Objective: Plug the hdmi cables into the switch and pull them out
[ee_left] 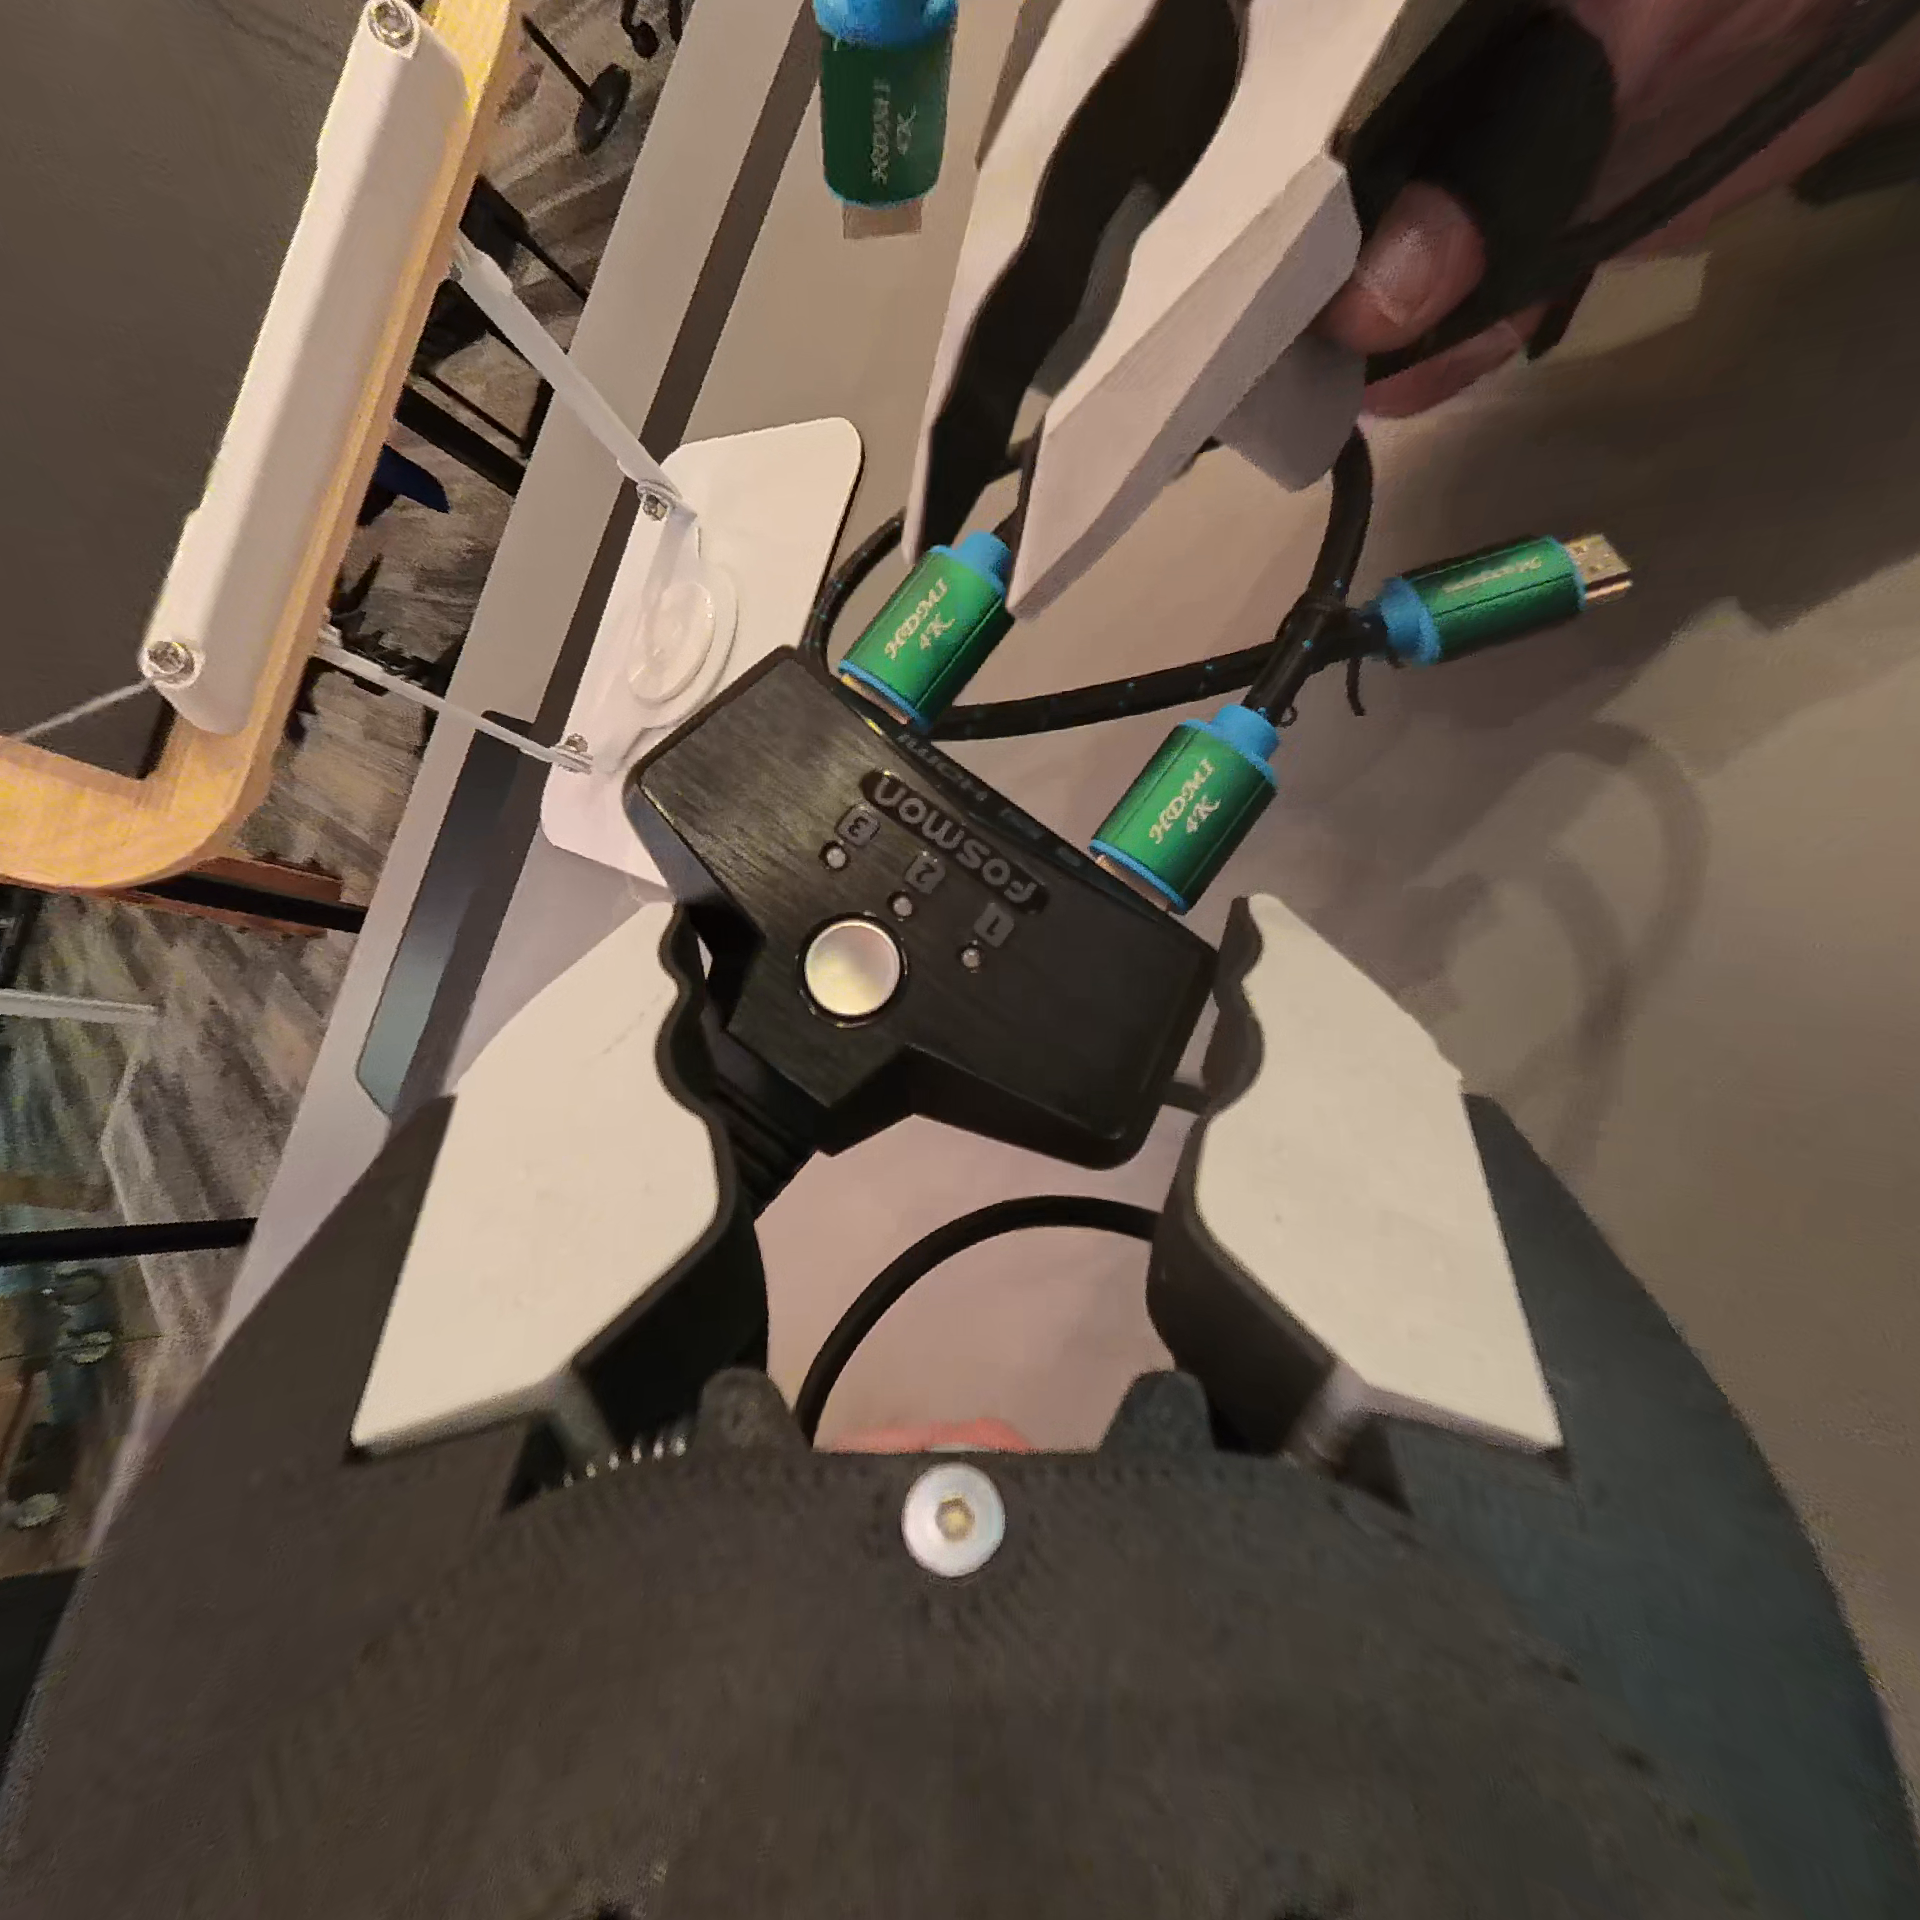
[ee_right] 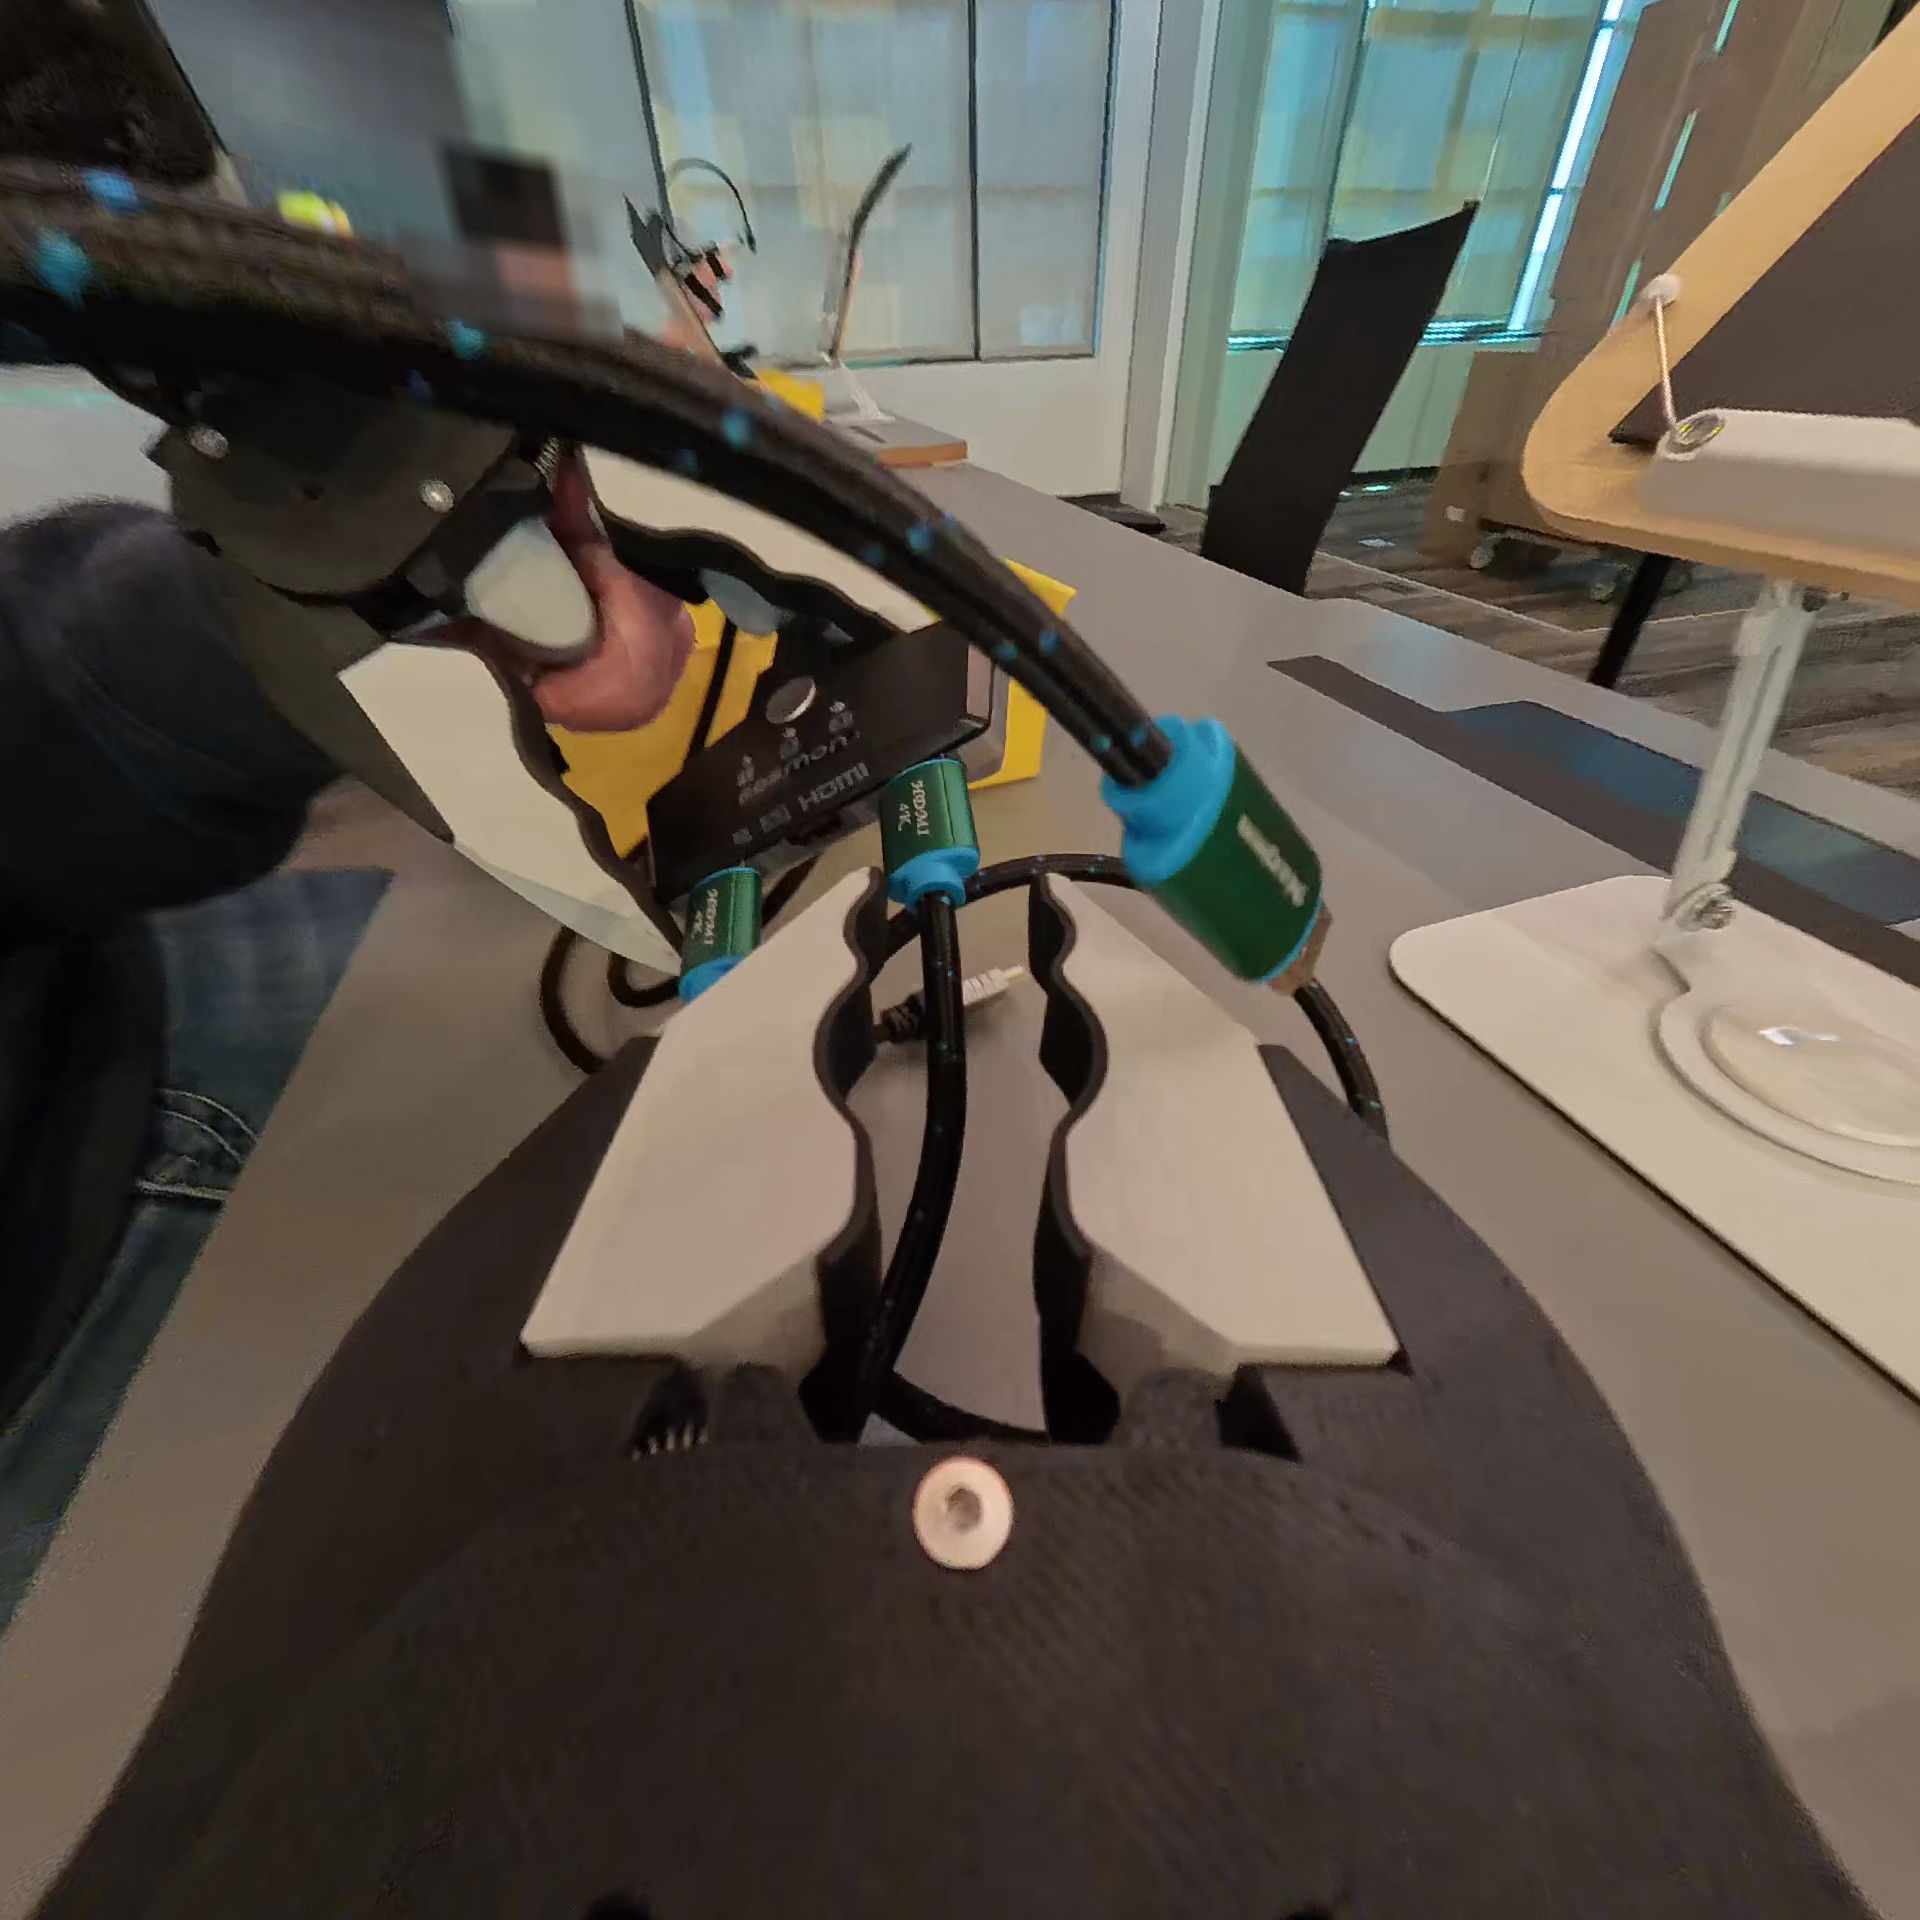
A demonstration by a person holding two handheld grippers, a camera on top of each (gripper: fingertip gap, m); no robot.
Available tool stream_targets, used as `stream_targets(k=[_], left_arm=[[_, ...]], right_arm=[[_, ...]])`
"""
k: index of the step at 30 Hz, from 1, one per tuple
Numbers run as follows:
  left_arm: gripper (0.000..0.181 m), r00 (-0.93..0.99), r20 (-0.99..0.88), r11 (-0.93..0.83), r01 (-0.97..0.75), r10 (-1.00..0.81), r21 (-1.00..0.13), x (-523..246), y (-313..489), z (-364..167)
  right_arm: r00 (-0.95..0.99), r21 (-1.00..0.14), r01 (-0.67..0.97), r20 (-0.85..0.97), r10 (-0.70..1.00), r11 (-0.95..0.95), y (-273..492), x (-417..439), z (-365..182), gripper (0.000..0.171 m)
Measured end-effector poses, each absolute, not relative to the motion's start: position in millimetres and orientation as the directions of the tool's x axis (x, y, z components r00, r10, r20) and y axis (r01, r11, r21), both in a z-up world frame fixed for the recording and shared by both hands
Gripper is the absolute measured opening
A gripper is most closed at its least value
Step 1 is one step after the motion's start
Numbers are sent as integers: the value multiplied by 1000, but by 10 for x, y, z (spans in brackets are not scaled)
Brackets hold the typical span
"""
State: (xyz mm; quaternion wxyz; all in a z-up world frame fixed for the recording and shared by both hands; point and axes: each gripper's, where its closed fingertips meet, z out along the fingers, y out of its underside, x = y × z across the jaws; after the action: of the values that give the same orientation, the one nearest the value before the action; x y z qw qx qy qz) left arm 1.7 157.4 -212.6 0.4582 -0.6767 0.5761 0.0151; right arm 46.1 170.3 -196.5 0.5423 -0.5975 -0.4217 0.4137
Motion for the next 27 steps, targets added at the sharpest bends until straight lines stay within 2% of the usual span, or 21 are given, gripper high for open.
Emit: stream_targets(k=[4, 6, 8, 11, 13, 16, 18, 19, 20, 24, 25, 26, 27], left_arm=[[93, 283, -620, 131, -834, -732, -536, -23, 1554, -2106], [93, 264, -633, 159, -832, -728, -531, 8, 1524, -2069], [93, 242, -644, 210, -814, -726, -542, 105, 1466, -2032], [93, 164, -707, 278, -840, -688, -466, 216, 1412, -2089], [93, 130, -733, 290, -861, -668, -417, 222, 1419, -2139], [93, 112, -755, 323, -856, -646, -404, 248, 1387, -2105], [93, 87, -785, 367, -848, -613, -381, 292, 1347, -2049], [93, 75, -799, 377, -853, -597, -362, 303, 1342, -2035], [93, 63, -811, 385, -856, -582, -343, 306, 1345, -2036], [93, 67, -842, 409, -851, -535, -328, 264, 1373, -2009], [93, 63, -860, 410, -860, -507, -305, 242, 1397, -1988], [81, 82, -868, 413, -855, -489, -313, 232, 1400, -1926], [82, 117, -860, 415, -838, -496, -353, 234, 1387, -1847]], right_arm=[[345, -995, 100, 42, 938, 8, 1680, 455, -1913, 25], [309, -997, 80, 7, 951, -18, 1614, 434, -1838, 29], [265, -992, 107, -41, 964, -71, 1548, 380, -1857, 42], [211, -975, 165, -113, 971, -149, 1443, 287, -1957, 47], [227, -963, 198, -138, 964, -185, 1443, 286, -2016, 43], [199, -949, 164, -236, 951, -270, 1399, 289, -1975, 39], [163, -932, 122, -322, 933, -343, 1378, 264, -1920, 45], [158, -924, 113, -347, 924, -366, 1381, 247, -1906, 42], [143, -923, 116, -351, 925, -368, 1356, 226, -1892, 33], [113, -927, 126, -340, 934, -353, 1330, 195, -1844, 26], [132, -930, 120, -332, 934, -348, 1350, 186, -1828, 19], [170, -935, 129, -307, 936, -330, 1392, 183, -1834, 18], [208, -939, 140, -281, 937, -313, 1440, 191, -1842, 18]])
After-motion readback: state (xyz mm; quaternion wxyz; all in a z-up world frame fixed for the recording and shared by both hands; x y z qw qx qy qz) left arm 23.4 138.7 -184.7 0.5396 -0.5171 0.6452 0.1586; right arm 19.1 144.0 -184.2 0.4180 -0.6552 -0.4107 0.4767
